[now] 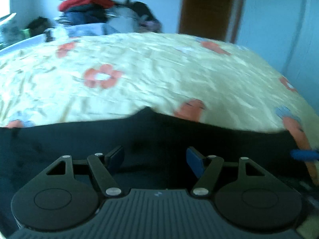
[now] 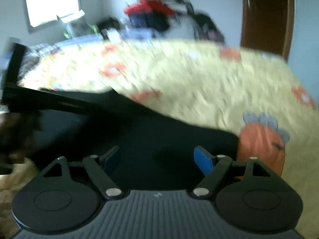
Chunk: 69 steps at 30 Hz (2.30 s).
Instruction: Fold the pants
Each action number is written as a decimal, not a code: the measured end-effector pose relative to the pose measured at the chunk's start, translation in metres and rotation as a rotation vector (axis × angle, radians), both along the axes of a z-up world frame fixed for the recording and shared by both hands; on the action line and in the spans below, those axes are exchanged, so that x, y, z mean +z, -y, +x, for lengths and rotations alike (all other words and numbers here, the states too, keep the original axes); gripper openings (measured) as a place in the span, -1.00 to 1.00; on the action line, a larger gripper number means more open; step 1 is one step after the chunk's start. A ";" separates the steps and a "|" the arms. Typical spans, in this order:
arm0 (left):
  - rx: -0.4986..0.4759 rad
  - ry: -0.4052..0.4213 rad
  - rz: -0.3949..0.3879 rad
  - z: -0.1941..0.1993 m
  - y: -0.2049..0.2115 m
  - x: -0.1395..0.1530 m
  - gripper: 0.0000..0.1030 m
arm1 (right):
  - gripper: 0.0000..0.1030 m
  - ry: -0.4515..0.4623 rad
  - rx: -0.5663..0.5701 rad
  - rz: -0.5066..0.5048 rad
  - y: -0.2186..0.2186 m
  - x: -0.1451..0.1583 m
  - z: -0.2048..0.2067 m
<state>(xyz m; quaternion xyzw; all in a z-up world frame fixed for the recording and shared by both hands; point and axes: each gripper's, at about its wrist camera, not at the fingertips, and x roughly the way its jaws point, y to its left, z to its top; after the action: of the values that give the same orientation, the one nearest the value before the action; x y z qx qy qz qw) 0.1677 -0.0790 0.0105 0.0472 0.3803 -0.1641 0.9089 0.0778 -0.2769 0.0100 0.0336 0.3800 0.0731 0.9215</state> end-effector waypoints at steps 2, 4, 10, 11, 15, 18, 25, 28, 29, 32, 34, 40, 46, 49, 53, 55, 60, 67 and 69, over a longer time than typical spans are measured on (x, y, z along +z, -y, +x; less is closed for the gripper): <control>-0.038 -0.018 0.044 0.000 0.014 -0.007 0.42 | 0.57 -0.035 -0.008 0.016 0.007 -0.012 0.015; -0.026 -0.008 0.067 0.004 0.021 -0.016 0.57 | 0.71 -0.003 0.003 0.000 0.008 -0.015 0.020; 0.033 0.006 -0.008 -0.004 0.001 -0.004 0.56 | 0.73 0.037 -0.037 -0.135 -0.009 0.001 0.008; 0.035 0.021 -0.004 -0.010 -0.004 -0.002 0.57 | 0.73 0.049 -0.018 -0.136 -0.012 0.003 0.000; 0.004 0.016 -0.010 -0.033 -0.011 0.000 0.58 | 0.73 0.036 0.016 -0.111 -0.025 0.000 -0.016; -0.030 0.013 0.058 -0.042 -0.004 -0.013 0.61 | 0.73 0.001 0.041 -0.103 -0.033 -0.012 -0.014; -0.006 0.070 0.092 -0.053 -0.010 -0.014 0.79 | 0.97 0.046 -0.027 -0.118 -0.043 -0.007 -0.015; -0.010 0.090 0.122 -0.060 -0.012 -0.016 0.83 | 0.97 0.033 0.025 -0.102 -0.056 -0.007 -0.022; -0.013 0.086 0.144 -0.061 -0.010 -0.020 0.85 | 0.97 0.023 0.027 -0.113 -0.061 -0.011 -0.021; 0.005 0.104 0.142 -0.064 -0.013 -0.025 0.98 | 1.00 0.014 -0.015 -0.125 -0.068 -0.024 -0.022; 0.015 0.096 0.129 -0.065 -0.016 -0.024 0.97 | 1.00 0.012 -0.042 -0.114 -0.068 -0.023 -0.023; 0.063 0.129 0.138 -0.070 -0.029 -0.020 0.97 | 1.00 0.012 -0.180 -0.030 -0.062 -0.016 -0.029; 0.091 0.088 0.080 -0.071 -0.055 -0.019 0.99 | 1.00 0.019 -0.192 -0.139 -0.078 -0.026 -0.030; 0.114 0.085 0.088 -0.072 -0.066 -0.020 0.97 | 1.00 0.031 -0.207 -0.129 -0.078 -0.028 -0.032; 0.131 0.087 0.085 -0.074 -0.083 -0.019 0.99 | 1.00 0.065 -0.207 -0.133 -0.079 -0.032 -0.037; 0.135 0.081 0.060 -0.074 -0.092 -0.018 1.00 | 1.00 0.083 -0.211 -0.137 -0.080 -0.034 -0.039; 0.170 0.106 0.086 -0.077 -0.107 -0.016 0.98 | 1.00 0.122 -0.224 -0.139 -0.082 -0.038 -0.043; 0.227 0.102 0.070 -0.077 -0.136 -0.020 0.99 | 1.00 0.132 -0.227 -0.140 -0.082 -0.039 -0.045; 0.245 0.102 0.062 -0.076 -0.143 -0.021 1.00 | 1.00 0.133 -0.228 -0.141 -0.083 -0.039 -0.046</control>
<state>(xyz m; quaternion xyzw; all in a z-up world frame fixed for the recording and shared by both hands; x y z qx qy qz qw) 0.0912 0.0640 -0.0106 0.0365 0.3412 -0.0375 0.9385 0.0323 -0.1942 -0.0290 0.0066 0.3161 -0.0569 0.9470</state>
